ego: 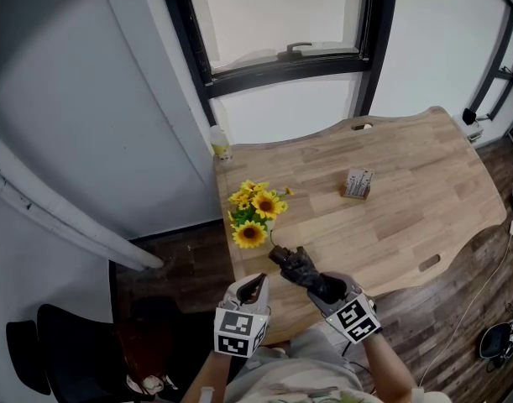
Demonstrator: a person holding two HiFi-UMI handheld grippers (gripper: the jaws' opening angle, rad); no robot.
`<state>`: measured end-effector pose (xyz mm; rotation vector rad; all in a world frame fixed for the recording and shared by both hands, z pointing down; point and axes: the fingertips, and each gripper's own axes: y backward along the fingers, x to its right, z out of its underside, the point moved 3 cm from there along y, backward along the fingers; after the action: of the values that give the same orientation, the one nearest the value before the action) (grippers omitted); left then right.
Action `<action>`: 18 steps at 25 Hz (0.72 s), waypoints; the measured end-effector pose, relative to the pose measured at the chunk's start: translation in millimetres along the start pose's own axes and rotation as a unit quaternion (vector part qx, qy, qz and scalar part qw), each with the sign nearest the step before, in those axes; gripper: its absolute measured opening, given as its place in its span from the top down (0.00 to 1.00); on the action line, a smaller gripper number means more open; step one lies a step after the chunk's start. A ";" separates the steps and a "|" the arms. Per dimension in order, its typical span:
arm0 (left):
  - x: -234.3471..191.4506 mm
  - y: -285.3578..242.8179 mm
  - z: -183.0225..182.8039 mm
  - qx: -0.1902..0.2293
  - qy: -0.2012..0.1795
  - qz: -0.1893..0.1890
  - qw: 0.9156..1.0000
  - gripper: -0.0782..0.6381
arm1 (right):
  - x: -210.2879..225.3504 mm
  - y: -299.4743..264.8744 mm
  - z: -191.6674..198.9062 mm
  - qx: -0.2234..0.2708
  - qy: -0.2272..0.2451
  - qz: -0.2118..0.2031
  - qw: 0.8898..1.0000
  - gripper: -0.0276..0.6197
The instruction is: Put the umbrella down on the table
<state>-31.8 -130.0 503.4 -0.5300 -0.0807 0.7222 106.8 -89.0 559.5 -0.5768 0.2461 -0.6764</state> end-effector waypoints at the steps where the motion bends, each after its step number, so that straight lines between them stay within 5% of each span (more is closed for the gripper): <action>1: -0.4 -0.4 0.1 -0.001 0.001 -0.001 1.000 0.89 | 0.3 -0.8 1.0 -0.002 0.000 -0.002 1.000 0.66; 18: -11.4 -6.2 10.8 -0.011 0.024 -0.021 0.999 0.89 | 2.2 -25.2 12.8 -0.030 0.015 -0.038 0.999 0.66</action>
<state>-39.3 -136.6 517.0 -0.5657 -0.0552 0.6679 100.4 -101.0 584.4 -0.6358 0.2746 -0.7547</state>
